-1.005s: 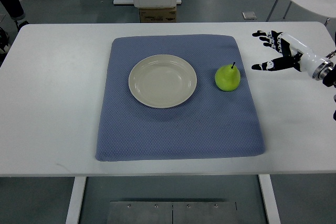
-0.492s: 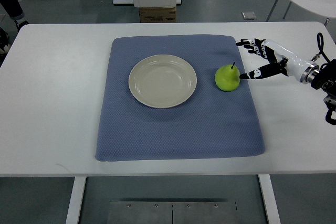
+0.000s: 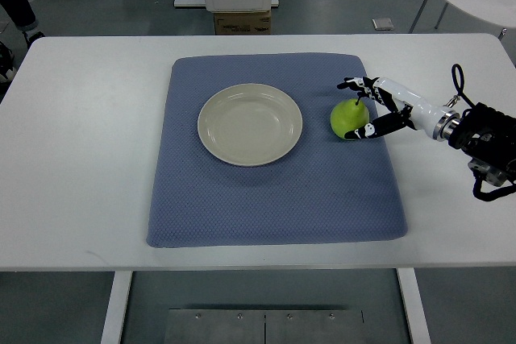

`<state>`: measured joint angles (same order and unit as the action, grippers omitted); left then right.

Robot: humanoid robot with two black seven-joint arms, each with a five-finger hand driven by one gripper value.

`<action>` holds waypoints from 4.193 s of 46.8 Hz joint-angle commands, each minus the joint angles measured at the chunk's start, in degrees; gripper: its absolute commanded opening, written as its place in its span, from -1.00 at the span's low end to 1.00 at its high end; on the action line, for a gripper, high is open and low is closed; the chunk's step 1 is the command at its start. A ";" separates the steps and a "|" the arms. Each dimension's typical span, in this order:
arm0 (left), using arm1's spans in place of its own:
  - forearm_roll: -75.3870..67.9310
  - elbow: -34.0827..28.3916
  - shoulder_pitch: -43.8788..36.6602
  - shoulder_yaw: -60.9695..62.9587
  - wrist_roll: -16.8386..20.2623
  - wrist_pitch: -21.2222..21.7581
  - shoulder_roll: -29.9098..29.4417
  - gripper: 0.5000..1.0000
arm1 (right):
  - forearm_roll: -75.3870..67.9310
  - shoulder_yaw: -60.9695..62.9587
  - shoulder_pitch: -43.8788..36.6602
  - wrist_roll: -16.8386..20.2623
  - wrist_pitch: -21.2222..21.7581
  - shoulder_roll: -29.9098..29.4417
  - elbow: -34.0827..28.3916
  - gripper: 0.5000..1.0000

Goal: Place pear on plate with right hand
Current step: 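Close the right hand fingers around the green pear, then lift the pear upward with the right hand, then carry the pear over the cream plate and lower it onto it, then open the right hand fingers to release the pear on the plate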

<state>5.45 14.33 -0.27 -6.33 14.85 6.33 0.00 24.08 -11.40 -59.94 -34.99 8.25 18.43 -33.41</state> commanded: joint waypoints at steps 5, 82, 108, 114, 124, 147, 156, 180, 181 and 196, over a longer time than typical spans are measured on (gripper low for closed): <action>0.00 0.00 0.00 0.00 0.00 0.00 0.00 1.00 | 0.36 -1.25 0.08 -0.01 -2.10 -0.33 0.10 0.94; 0.00 0.00 0.00 0.00 0.00 0.00 0.00 1.00 | -0.70 -6.00 -9.67 -0.01 -7.64 2.48 1.24 -1.00; 0.00 0.00 0.00 0.00 0.00 0.00 0.00 1.00 | -0.70 -6.00 -13.36 -0.01 -6.32 -6.91 0.54 -1.00; 0.00 0.00 0.00 0.00 0.00 0.00 0.00 1.00 | -0.61 -6.00 -13.72 -0.01 -6.50 -11.04 0.54 -1.00; 0.00 0.00 0.00 0.00 0.00 0.00 0.00 1.00 | -0.52 -6.18 -13.10 -0.01 -7.11 -16.41 0.89 -1.00; 0.00 0.00 0.00 0.00 0.00 0.00 0.00 1.00 | 0.09 -10.04 -6.51 -0.01 -11.86 -18.43 1.77 -1.00; 0.00 0.00 0.00 0.00 0.00 0.00 0.00 1.00 | 0.09 -10.13 -5.10 -0.01 -13.79 -18.43 1.68 -1.00; 0.00 0.00 0.00 0.00 0.00 0.00 0.00 1.00 | -0.52 -9.61 -5.54 -0.01 -14.23 -18.43 0.98 0.96; 0.00 0.00 0.00 0.00 0.00 0.00 0.00 1.00 | -0.52 -9.61 -5.54 -0.01 -14.23 -18.43 0.98 0.97; 0.00 0.00 0.00 0.00 0.00 0.00 0.00 1.00 | -0.61 -8.73 -6.77 -0.01 -14.23 -18.43 1.06 1.00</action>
<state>5.45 14.33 -0.26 -6.33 14.85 6.33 0.00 23.55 -20.74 -66.24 -35.00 -5.98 0.00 -32.42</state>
